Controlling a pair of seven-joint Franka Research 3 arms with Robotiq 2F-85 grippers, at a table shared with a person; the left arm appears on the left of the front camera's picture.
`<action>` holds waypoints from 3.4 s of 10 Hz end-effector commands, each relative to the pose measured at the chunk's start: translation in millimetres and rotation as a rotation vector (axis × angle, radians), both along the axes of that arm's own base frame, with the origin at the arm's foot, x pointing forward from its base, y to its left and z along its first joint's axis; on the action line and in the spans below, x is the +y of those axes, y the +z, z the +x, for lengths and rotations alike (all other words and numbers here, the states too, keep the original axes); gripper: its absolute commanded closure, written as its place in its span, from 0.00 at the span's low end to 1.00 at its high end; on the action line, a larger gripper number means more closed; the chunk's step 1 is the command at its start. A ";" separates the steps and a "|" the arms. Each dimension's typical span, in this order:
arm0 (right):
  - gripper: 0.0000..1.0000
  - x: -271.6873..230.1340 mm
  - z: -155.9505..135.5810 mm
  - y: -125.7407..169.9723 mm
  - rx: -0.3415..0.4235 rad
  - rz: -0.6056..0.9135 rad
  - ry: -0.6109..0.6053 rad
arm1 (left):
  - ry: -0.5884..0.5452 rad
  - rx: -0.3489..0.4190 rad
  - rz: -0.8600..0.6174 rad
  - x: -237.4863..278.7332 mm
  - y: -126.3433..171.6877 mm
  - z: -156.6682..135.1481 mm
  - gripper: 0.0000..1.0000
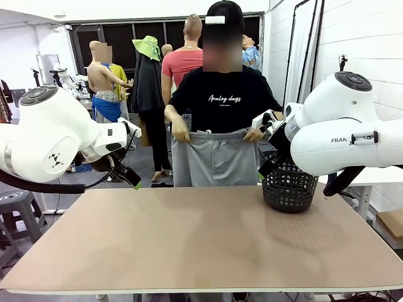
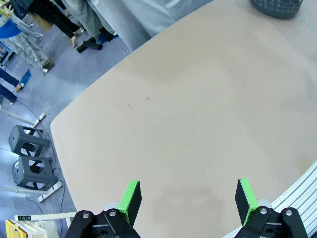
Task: Fold the training pants.
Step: Grab both ends of the Training pants handed by a person.
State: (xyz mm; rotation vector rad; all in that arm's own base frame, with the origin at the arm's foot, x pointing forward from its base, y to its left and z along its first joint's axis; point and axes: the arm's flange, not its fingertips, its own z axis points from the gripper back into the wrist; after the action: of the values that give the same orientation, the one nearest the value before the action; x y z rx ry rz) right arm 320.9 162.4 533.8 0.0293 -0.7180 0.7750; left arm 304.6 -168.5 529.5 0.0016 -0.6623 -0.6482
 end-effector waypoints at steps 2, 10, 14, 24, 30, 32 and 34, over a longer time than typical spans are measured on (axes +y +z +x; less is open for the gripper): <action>0.00 1.2 -0.4 0.1 -0.002 0.000 0.004 | -0.010 -0.002 0.007 0.2 0.0 0.1 0.00; 0.00 1.2 -0.4 0.1 -0.002 0.000 0.004 | -0.010 -0.002 0.007 0.2 0.0 0.1 0.00; 0.00 1.2 -0.4 0.1 -0.002 0.000 0.004 | -0.010 -0.002 0.007 0.2 0.0 0.1 0.00; 0.00 1.2 -0.4 0.1 -0.002 0.000 0.004 | -0.010 -0.002 0.007 0.2 0.0 0.1 0.00; 0.00 1.2 -0.4 0.1 -0.002 0.000 0.004 | -0.010 -0.002 0.007 0.2 0.0 0.1 0.00; 0.00 1.2 -0.4 0.1 -0.002 0.000 0.004 | -0.010 -0.002 0.007 0.2 0.0 0.1 0.00; 0.00 1.2 -0.4 0.1 -0.002 0.000 0.004 | -0.010 -0.002 0.007 0.2 0.0 0.1 0.00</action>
State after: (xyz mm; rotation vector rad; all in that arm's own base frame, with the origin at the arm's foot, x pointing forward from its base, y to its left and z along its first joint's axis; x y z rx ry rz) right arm 320.9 162.4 533.8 0.0294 -0.7180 0.7750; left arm 304.6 -168.5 529.5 0.0016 -0.6623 -0.6482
